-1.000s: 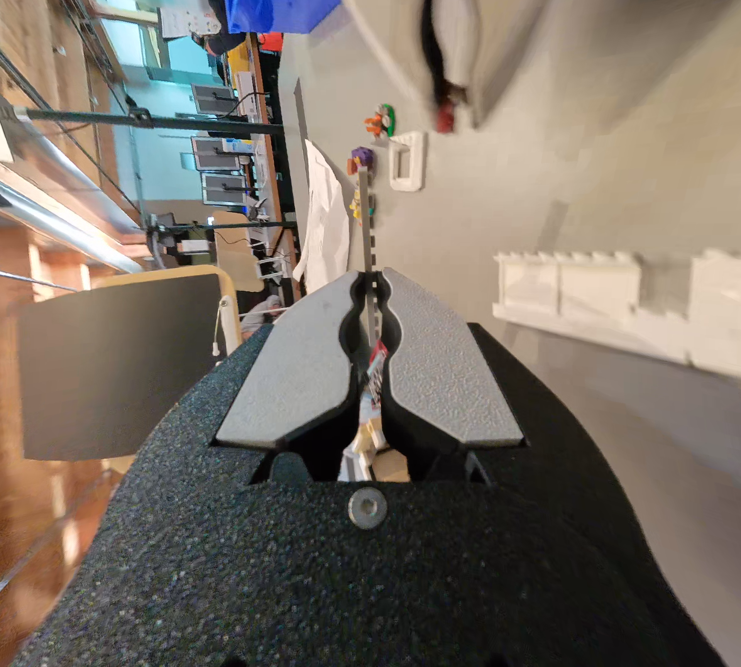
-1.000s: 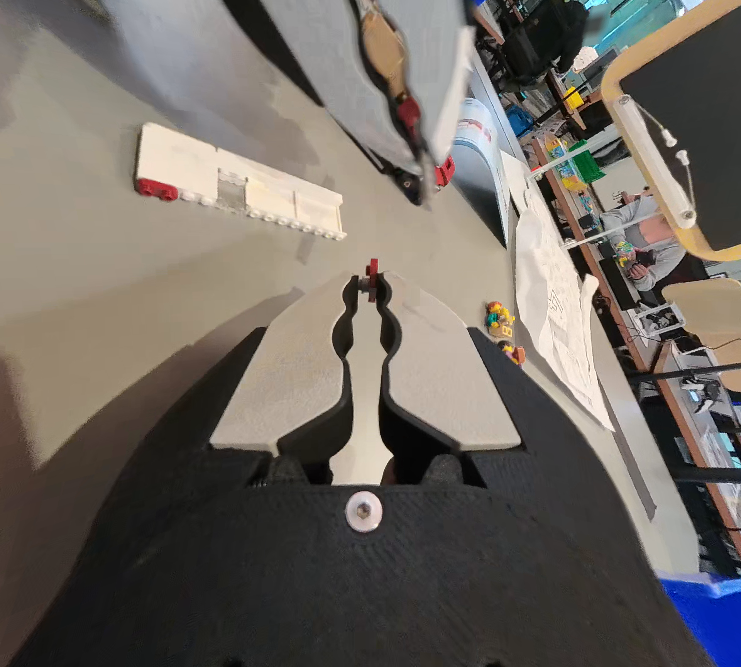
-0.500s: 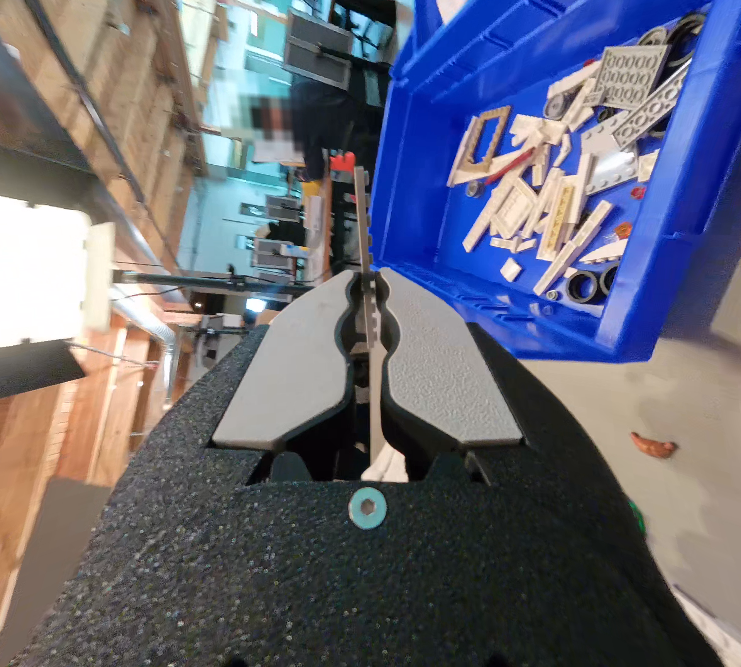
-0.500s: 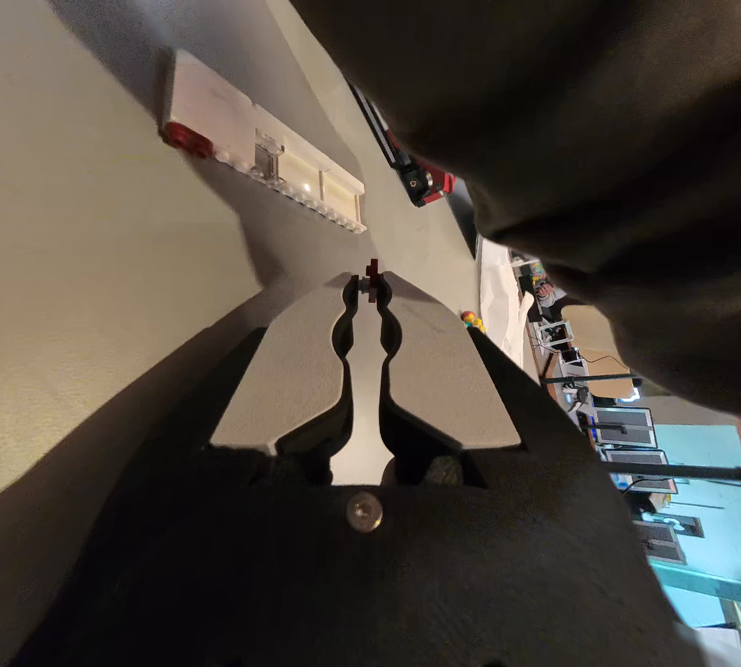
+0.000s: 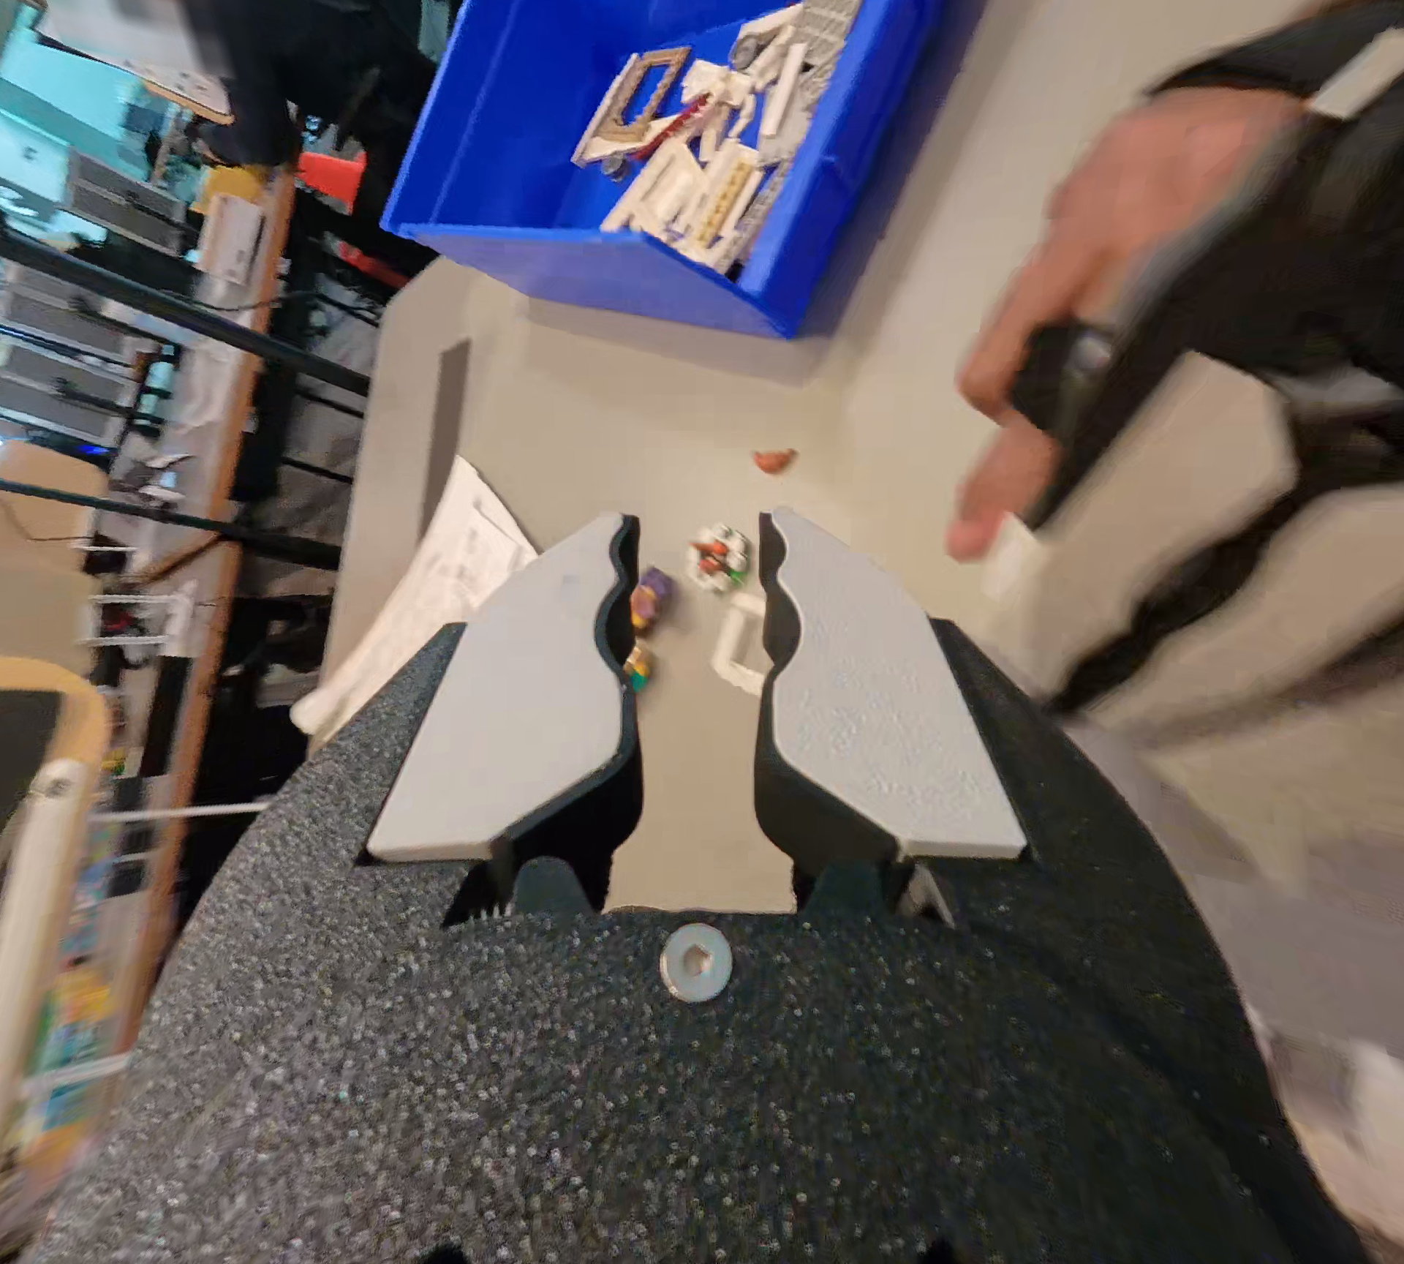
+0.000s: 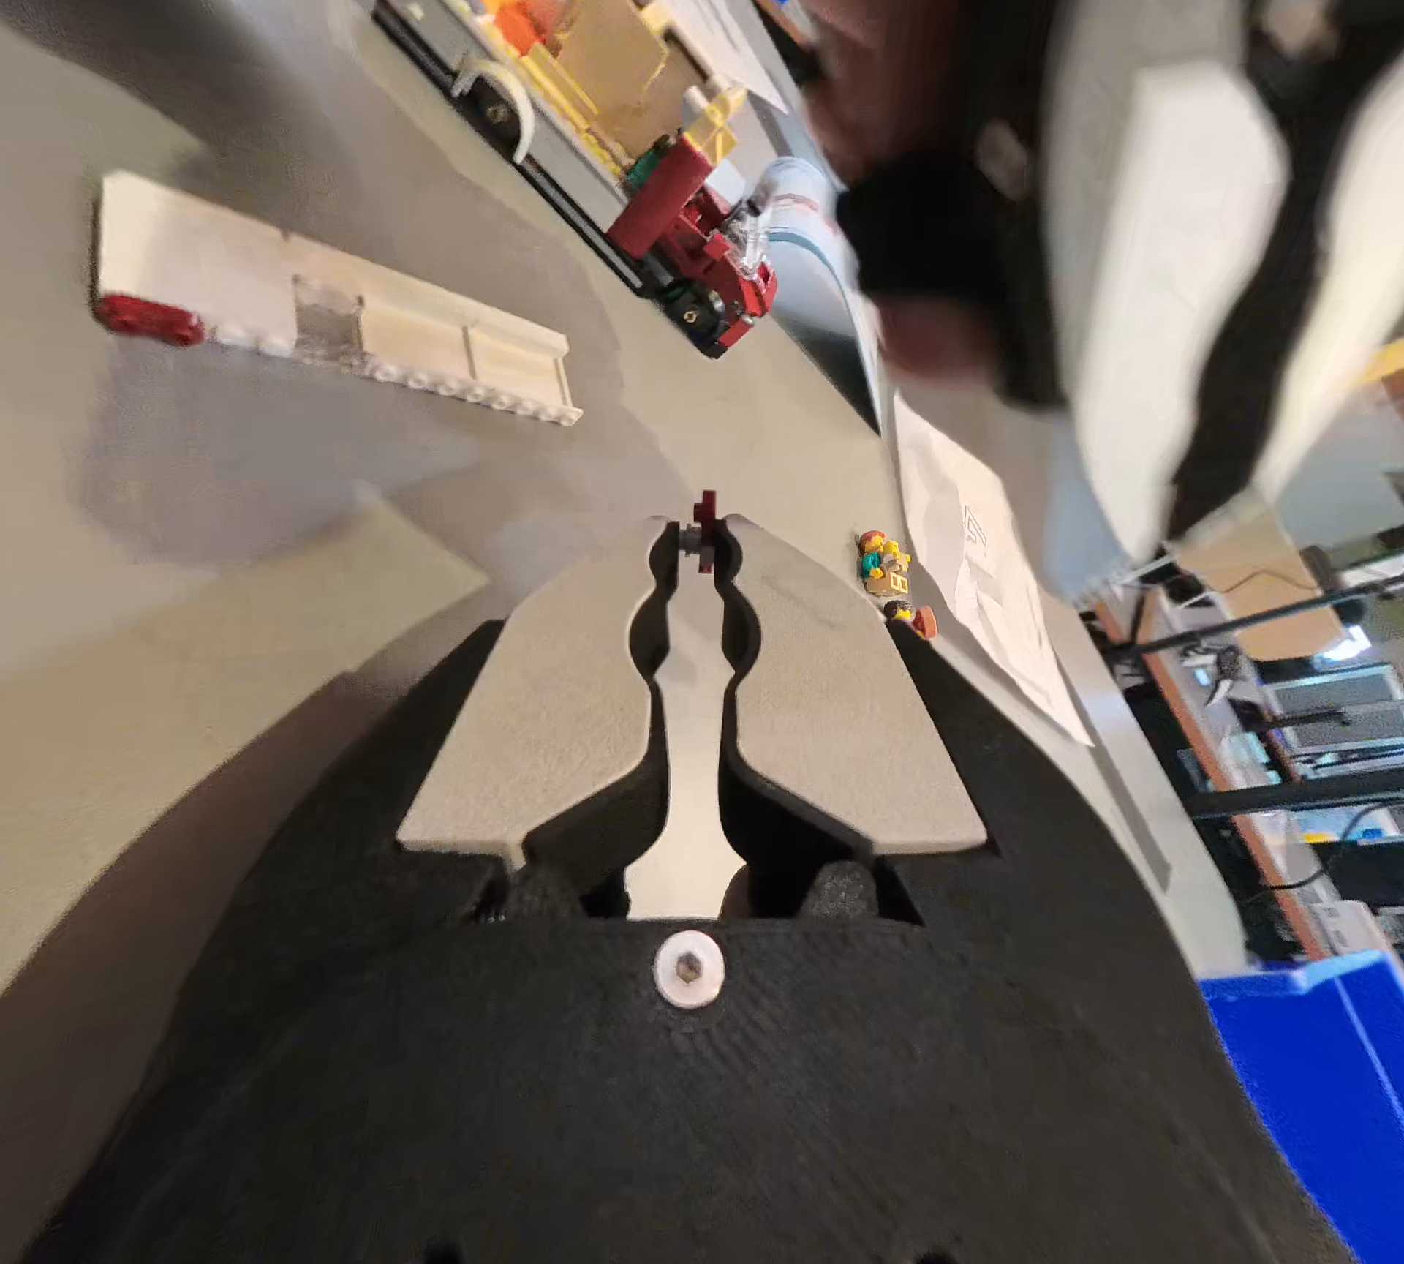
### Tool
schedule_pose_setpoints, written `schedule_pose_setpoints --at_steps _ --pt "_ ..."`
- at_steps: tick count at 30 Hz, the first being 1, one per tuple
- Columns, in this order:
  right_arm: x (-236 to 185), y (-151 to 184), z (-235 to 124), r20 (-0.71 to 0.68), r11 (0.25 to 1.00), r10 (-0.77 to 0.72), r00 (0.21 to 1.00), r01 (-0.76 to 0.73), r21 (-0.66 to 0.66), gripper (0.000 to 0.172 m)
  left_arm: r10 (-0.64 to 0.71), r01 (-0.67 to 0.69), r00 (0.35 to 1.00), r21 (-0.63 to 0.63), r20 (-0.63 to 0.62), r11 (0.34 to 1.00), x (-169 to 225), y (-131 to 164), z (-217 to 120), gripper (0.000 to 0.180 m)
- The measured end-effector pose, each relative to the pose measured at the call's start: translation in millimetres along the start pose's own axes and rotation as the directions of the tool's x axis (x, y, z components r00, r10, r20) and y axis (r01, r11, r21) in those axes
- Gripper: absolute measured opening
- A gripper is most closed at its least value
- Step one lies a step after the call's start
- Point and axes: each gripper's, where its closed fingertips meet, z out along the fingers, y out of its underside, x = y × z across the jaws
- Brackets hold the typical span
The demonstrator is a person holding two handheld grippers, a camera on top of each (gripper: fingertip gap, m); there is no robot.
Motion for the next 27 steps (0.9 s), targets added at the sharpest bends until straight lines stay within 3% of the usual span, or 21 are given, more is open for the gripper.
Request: schedule_pose_setpoints --at_steps 4,8,14,20,27 --pt "3.7 -11.7 1.7 0.051 0.991 0.121 0.991 -0.124 0.052 0.008 -0.118 0.127 0.989 0.106 -0.091 0.986 29.0 24.4 -42.8 0.029" --pt "2.3 -28.0 8.8 0.139 0.975 0.195 0.971 -0.207 0.079 0.008 -0.136 0.141 0.990 0.152 -0.046 0.978 37.4 49.3 -63.3 0.024" --pt "0.6 -41.5 26.3 0.172 0.993 0.047 0.984 -0.066 0.103 0.008 -0.304 0.340 0.929 0.157 -0.213 0.927 54.0 63.9 -73.6 0.014" --pt "-12.3 -44.0 31.9 0.280 0.990 0.054 0.958 -0.088 0.108 0.008 -0.085 0.110 0.986 0.179 -0.144 0.978 62.8 73.7 -74.6 0.010" --pt "-13.3 -45.5 29.3 0.306 0.984 0.085 0.948 -0.128 0.124 0.008 -0.017 0.045 0.989 0.192 -0.144 0.980 70.1 71.4 -71.9 0.010"
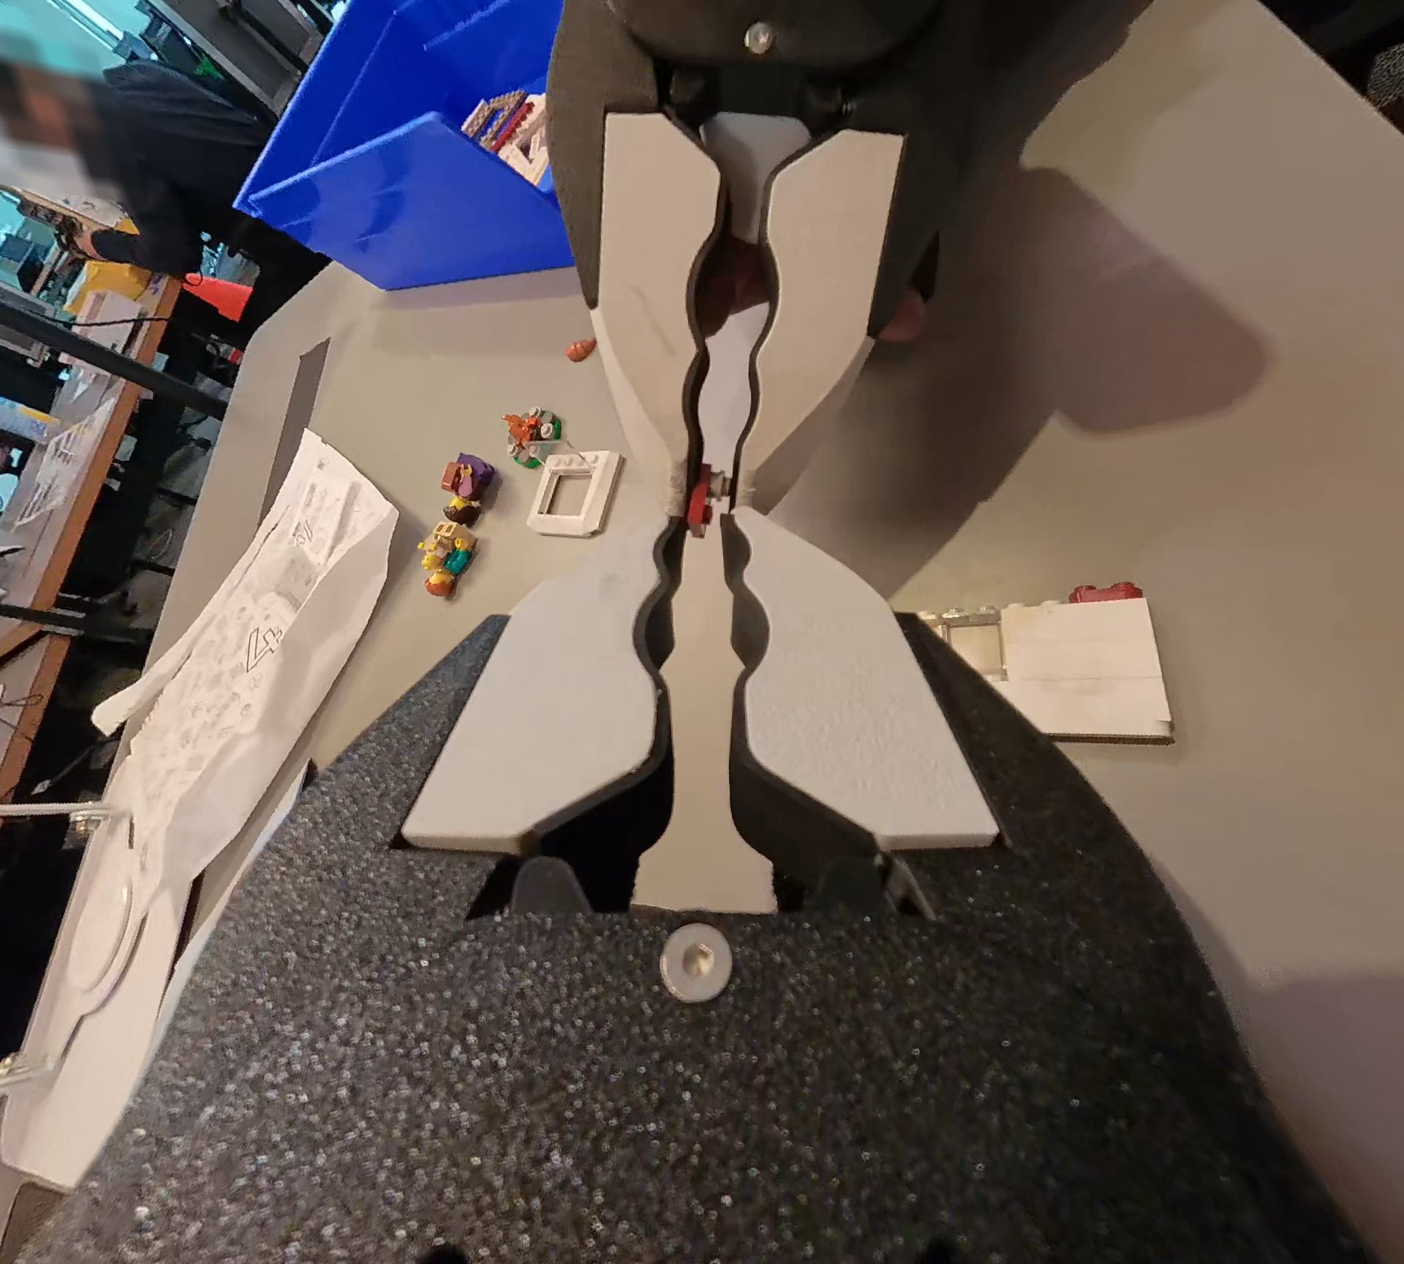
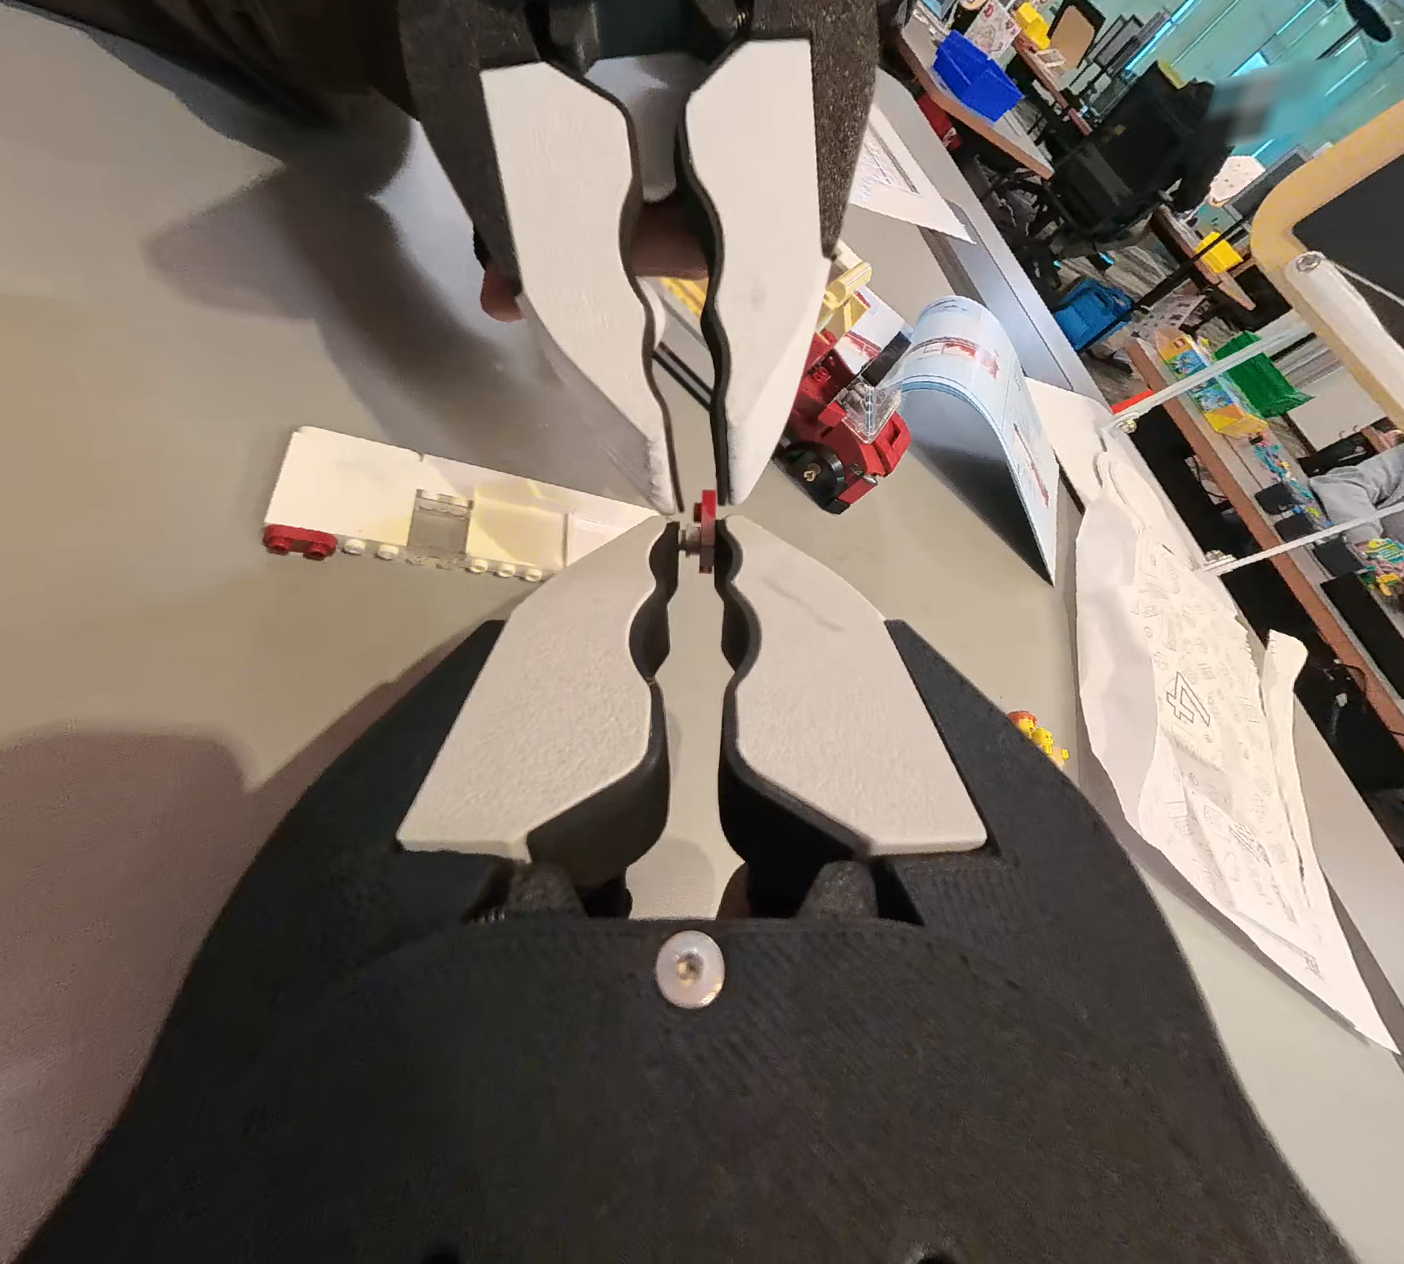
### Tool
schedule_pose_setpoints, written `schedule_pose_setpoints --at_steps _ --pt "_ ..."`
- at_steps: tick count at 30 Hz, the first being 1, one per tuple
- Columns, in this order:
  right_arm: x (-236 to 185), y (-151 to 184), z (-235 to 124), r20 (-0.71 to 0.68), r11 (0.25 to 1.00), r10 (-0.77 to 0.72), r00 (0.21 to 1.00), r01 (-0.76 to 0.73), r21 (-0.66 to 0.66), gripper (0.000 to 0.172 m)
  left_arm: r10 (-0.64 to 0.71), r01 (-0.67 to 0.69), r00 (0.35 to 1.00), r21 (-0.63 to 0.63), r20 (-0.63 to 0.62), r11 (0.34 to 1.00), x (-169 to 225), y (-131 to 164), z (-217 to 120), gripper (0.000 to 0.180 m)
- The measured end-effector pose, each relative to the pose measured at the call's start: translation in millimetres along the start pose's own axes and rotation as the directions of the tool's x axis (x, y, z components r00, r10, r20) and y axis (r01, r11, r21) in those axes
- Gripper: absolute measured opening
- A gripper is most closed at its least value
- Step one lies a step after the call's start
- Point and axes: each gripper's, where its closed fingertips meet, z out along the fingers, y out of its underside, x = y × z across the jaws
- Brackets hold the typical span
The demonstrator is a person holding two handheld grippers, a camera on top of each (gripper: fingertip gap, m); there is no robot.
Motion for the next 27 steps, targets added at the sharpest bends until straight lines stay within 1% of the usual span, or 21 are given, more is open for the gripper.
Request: schedule_pose_setpoints --at_steps 4,6,11,13,19,22,24,25,27 --pt "-1.7 -1.1 -0.3 0.011 1.000 0.008 1.000 -0.008 0.008 0.008 0.011 -0.011 1.000 0.022 0.016 1.000 -1.4 -5.3 -1.1 0.008" --pt "-1.8 -0.8 0.2 0.006 1.000 -0.001 1.000 0.001 0.004 0.008 0.012 -0.012 1.000 0.013 0.010 1.000 0.4 -4.2 -0.3 0.005" --pt "-4.7 -2.1 -0.5 0.011 1.000 -0.026 1.000 0.026 0.010 0.008 -0.009 0.009 1.000 -0.009 0.003 1.000 3.8 -1.5 0.2 0.004" --pt "-4.6 -3.1 -0.8 0.009 1.000 -0.023 1.000 0.023 0.016 0.008 -0.045 0.045 0.999 -0.009 0.004 0.999 3.7 -2.7 -0.8 0.004" --pt "-2.0 -5.3 -3.8 -0.020 0.999 -0.011 1.000 0.012 0.040 0.011 -0.220 0.219 0.976 0.015 0.011 0.976 4.8 -4.1 -3.0 0.002" --pt "1.0 -0.5 -6.3 -0.063 1.000 -0.029 0.998 0.029 0.004 0.015 -0.279 0.279 0.960 0.008 0.027 0.960 5.7 -1.2 -4.6 0.002" --pt "6.6 4.3 -12.1 -0.108 0.999 -0.016 0.994 0.013 -0.035 0.016 -0.325 0.325 0.945 0.016 0.042 0.946 4.9 -0.2 -6.8 0.002" --pt "11.2 8.7 -16.7 -0.140 0.998 0.001 0.990 -0.010 -0.067 0.018 -0.347 0.347 0.937 0.024 0.047 0.938 4.6 -0.3 -8.3 0.002" --pt "24.2 26.4 -33.3 -0.222 0.981 0.043 0.974 -0.083 -0.174 0.024 -0.384 0.382 0.922 0.041 0.055 0.923 4.1 -0.9 -12.3 0.002"
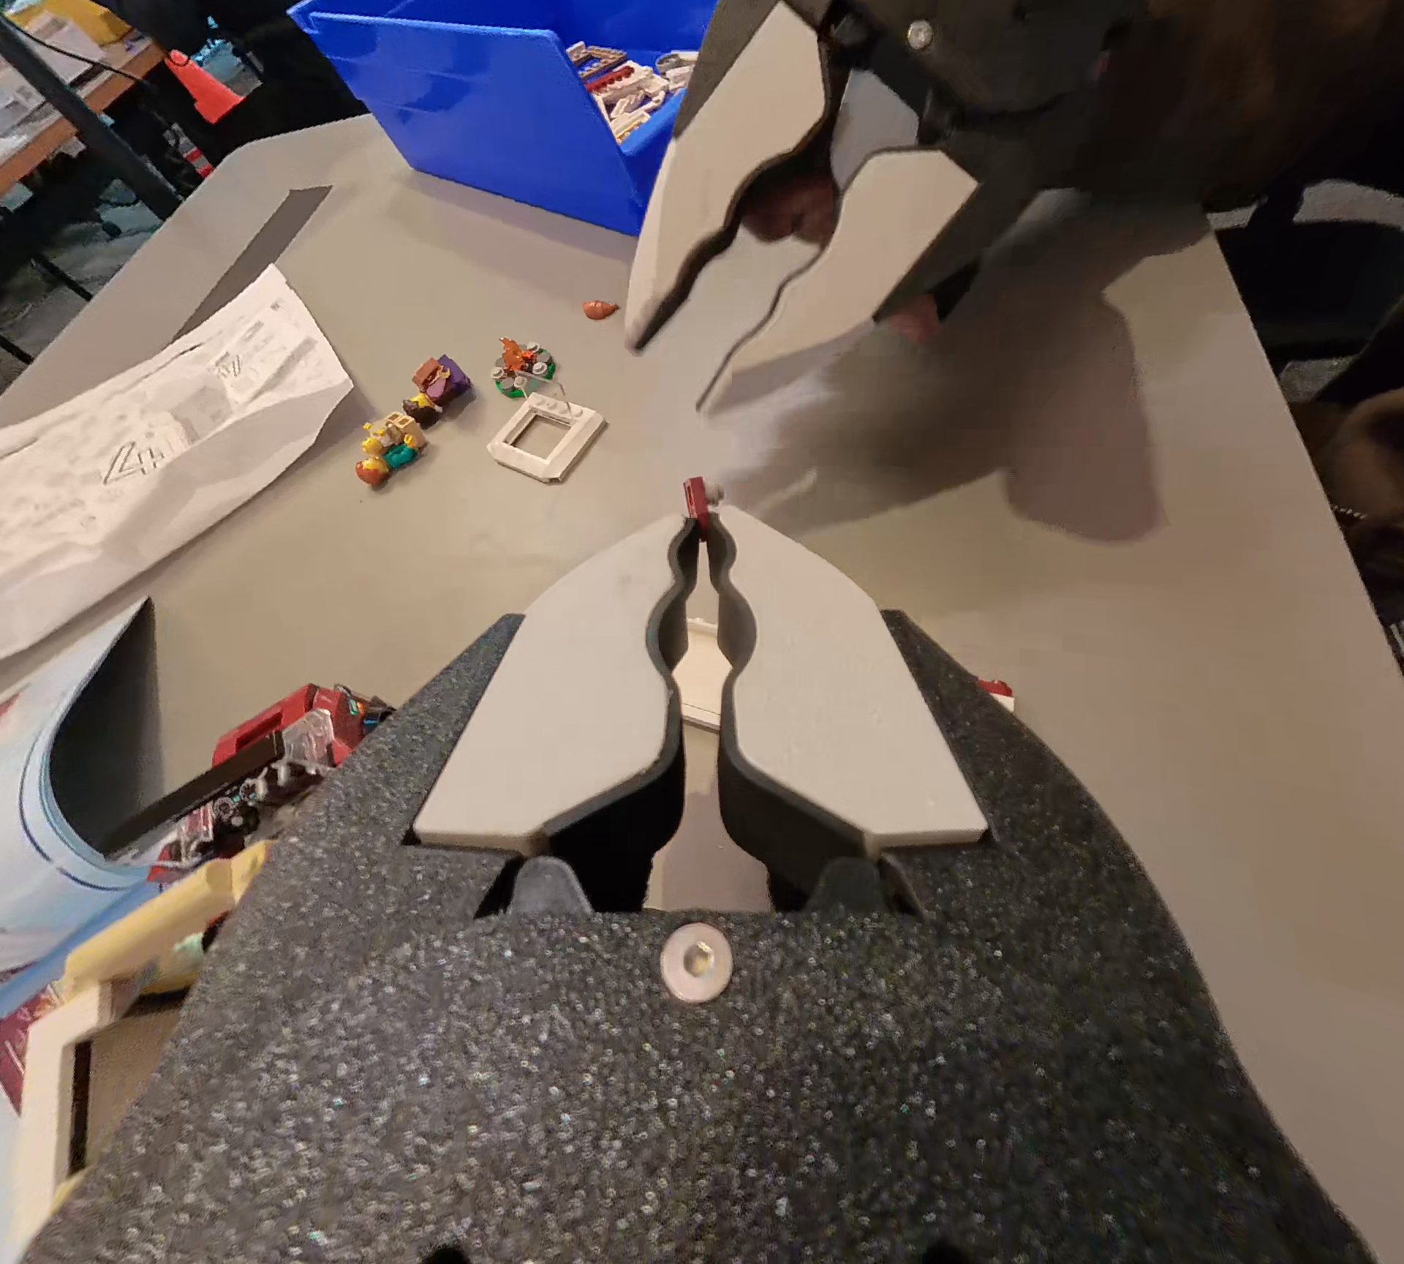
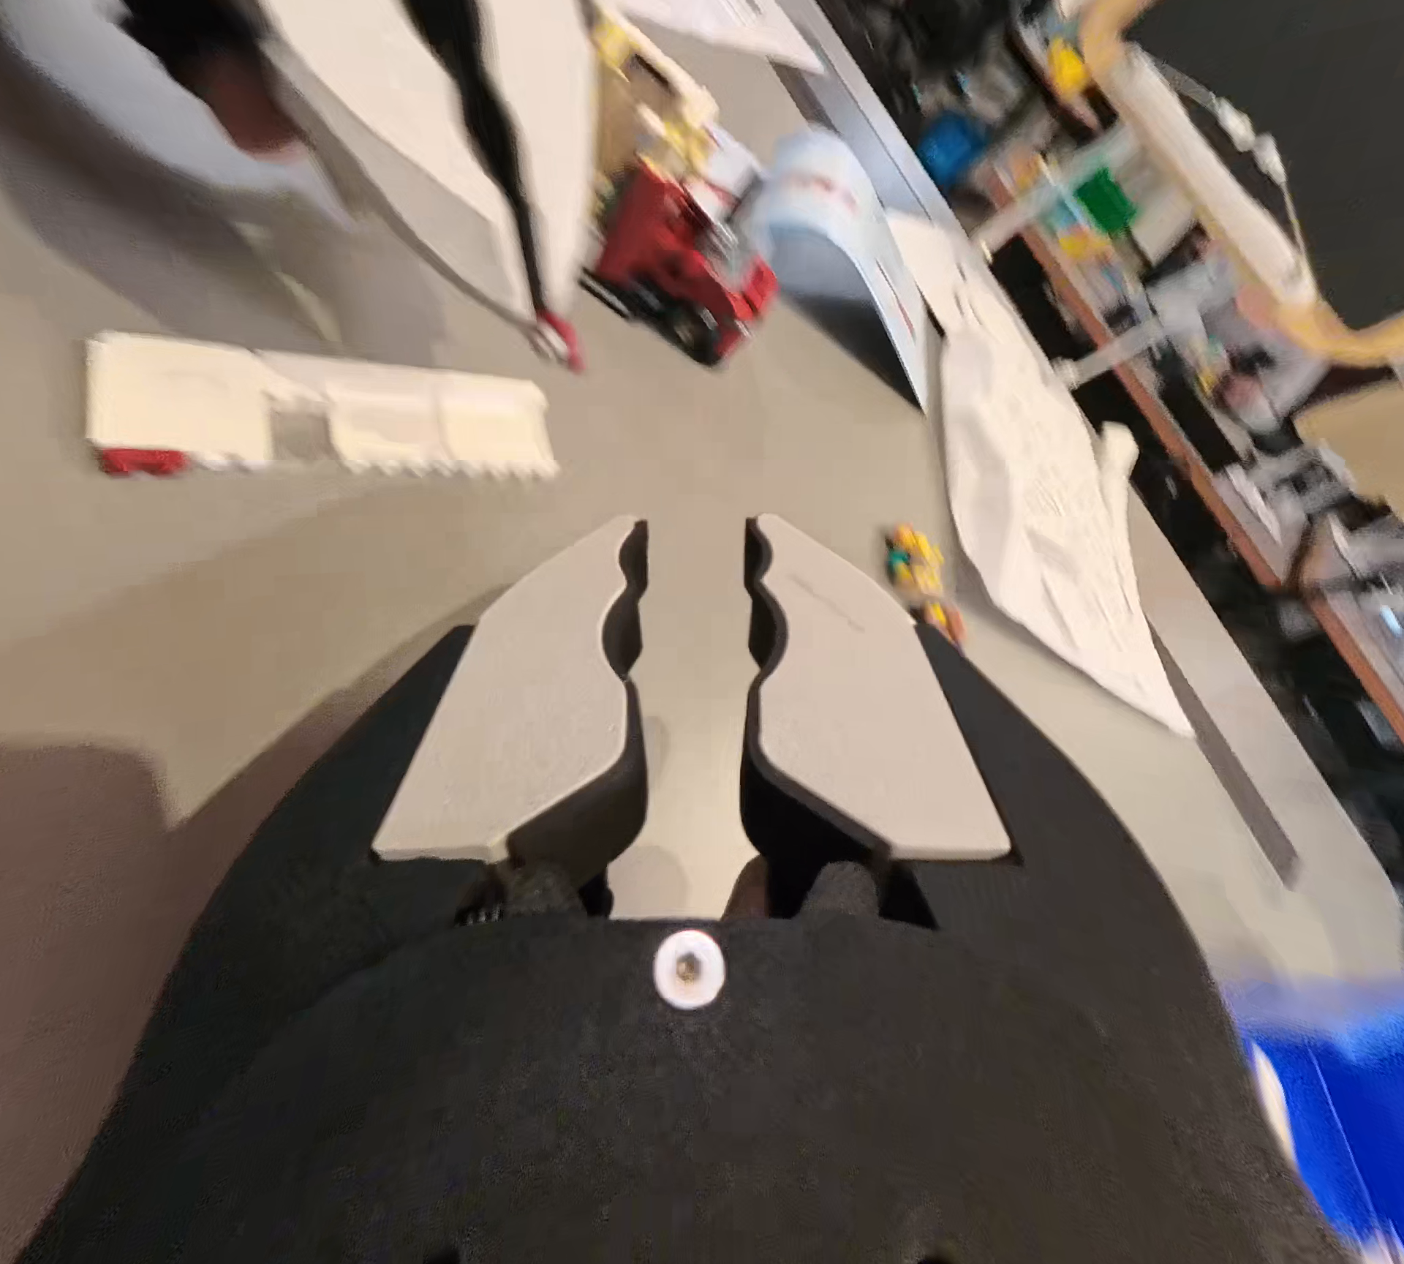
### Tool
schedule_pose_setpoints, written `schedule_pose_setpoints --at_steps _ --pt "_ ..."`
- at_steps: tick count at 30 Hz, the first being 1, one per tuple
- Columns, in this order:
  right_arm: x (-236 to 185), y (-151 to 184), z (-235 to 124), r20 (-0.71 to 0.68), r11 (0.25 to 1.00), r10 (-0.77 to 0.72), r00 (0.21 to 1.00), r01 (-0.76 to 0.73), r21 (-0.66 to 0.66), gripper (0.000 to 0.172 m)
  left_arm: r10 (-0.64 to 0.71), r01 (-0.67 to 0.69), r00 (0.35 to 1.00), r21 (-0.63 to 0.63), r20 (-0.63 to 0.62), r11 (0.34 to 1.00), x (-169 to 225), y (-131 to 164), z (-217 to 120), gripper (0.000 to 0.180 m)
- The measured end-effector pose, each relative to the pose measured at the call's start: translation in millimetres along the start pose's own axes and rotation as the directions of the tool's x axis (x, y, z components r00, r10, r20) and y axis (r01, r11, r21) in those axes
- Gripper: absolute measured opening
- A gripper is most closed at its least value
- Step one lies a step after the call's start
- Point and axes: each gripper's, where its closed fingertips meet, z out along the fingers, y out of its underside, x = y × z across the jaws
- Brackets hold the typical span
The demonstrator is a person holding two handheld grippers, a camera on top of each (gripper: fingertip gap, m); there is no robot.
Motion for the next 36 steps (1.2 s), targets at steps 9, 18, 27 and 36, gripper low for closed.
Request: schedule_pose_setpoints --at_steps 9,18,27,36 --pt "128.1 143.1 -117.1 -0.420 0.810 0.086 0.904 -0.308 -0.499 0.046 -0.046 0.053 0.996 0.088 -0.078 0.995 20.8 -15.5 -15.4 0.002" --pt "100.1 185.8 -94.6 -0.160 0.608 0.118 0.980 -0.199 -0.769 0.046 -0.105 0.117 0.988 0.102 -0.117 0.988 36.3 -15.7 -19.2 0.002" --pt "39.7 131.0 -71.5 -0.104 0.699 0.069 0.992 -0.123 -0.705 0.041 -0.198 0.207 0.977 0.150 -0.073 0.967 34.2 -19.5 -24.7 0.002" --pt "-13.1 81.9 -50.8 -0.036 0.800 -0.077 0.996 0.040 -0.598 0.030 -0.207 0.212 0.977 0.217 -0.047 0.953 36.6 -33.1 -32.9 0.002"
